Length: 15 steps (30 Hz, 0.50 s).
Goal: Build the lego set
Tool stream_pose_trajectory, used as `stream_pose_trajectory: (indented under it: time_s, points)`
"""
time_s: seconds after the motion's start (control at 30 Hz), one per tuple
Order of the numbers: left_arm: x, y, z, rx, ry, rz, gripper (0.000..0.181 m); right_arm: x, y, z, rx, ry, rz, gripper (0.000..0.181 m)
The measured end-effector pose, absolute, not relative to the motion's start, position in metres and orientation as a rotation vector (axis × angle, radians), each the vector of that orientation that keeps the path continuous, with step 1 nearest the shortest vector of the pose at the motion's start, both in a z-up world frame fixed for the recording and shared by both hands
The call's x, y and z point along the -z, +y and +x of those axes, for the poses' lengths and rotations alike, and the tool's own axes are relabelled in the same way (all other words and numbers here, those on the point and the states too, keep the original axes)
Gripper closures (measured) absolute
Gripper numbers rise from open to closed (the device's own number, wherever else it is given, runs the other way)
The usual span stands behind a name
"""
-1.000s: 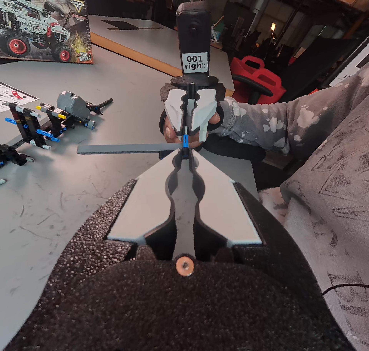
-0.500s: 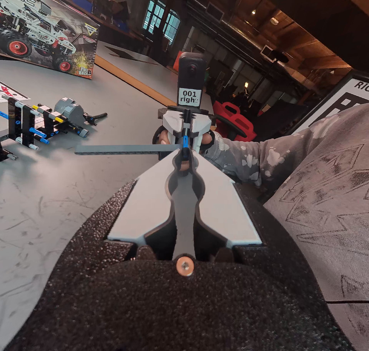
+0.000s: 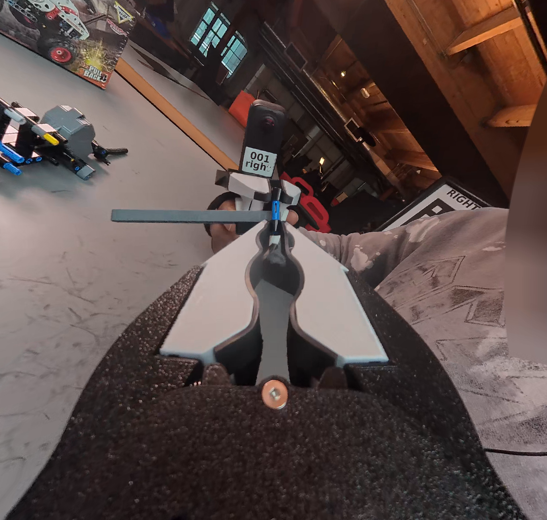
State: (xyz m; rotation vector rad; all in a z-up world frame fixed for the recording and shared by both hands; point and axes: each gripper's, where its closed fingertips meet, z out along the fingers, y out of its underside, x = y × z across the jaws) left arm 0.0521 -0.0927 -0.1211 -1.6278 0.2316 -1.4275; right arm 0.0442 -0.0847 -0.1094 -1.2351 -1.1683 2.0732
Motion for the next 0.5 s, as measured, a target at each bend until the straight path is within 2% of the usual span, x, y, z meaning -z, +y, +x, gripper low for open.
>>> stream_pose_trajectory:
  time_s: [0.13, 0.3, 0.5]
  points:
    - [0.120, -0.090, 0.050, 1.409, 0.271, -1.629, 0.174, 0.109, -0.081, 0.045, -2.103, -1.161, -1.227, 0.175]
    - [0.129, -0.092, 0.048, 1.233, 0.401, -1.690, 0.173, 0.118, -0.084, 0.046, -1.942, -1.312, -1.203, 0.175]
    - [0.185, -0.090, 0.033, 0.609, 0.824, -1.914, 0.172, 0.145, -0.076, 0.048, -1.604, -1.521, -1.219, 0.174]
